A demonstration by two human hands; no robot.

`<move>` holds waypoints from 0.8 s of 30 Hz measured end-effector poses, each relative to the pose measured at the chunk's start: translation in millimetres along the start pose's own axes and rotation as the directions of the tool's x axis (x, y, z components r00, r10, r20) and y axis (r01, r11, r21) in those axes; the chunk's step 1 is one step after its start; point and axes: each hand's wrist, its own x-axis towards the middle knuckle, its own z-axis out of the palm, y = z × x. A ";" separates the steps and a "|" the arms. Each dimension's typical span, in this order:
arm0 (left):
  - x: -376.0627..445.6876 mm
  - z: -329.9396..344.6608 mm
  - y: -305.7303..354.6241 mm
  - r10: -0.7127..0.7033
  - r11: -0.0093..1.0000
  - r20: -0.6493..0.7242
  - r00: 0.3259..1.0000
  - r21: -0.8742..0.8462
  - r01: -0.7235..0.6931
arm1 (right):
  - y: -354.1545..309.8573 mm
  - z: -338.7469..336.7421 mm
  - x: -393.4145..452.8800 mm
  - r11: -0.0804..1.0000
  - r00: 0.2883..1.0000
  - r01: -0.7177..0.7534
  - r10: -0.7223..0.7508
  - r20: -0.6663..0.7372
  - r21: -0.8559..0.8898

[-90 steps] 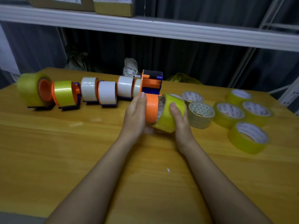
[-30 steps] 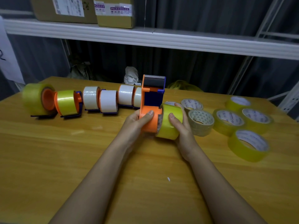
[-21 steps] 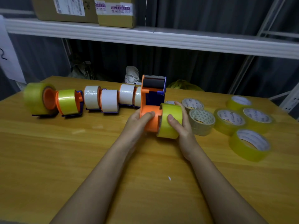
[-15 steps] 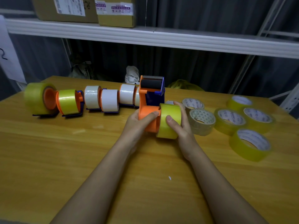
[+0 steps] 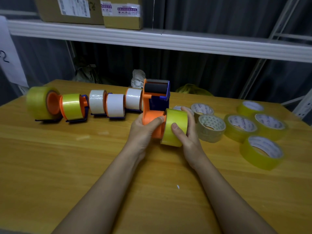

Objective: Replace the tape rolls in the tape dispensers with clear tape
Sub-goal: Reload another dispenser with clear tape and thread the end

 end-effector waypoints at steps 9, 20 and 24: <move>0.3 -1.1 0.0 0.010 1.000 0.015 1.000 -0.003 -0.010 | -2.4 3.2 -1.4 0.999 0.999 0.033 -0.034 -0.026 -0.042; -1.0 -4.1 2.9 0.027 0.999 0.029 0.999 0.017 -0.027 | -5.1 -4.0 -1.4 0.978 0.982 0.126 -0.146 -0.116 -0.164; -1.7 -5.0 3.2 0.055 0.996 0.098 0.994 0.061 -0.062 | -0.2 -0.7 1.3 0.979 0.990 0.073 -0.094 -0.105 -0.190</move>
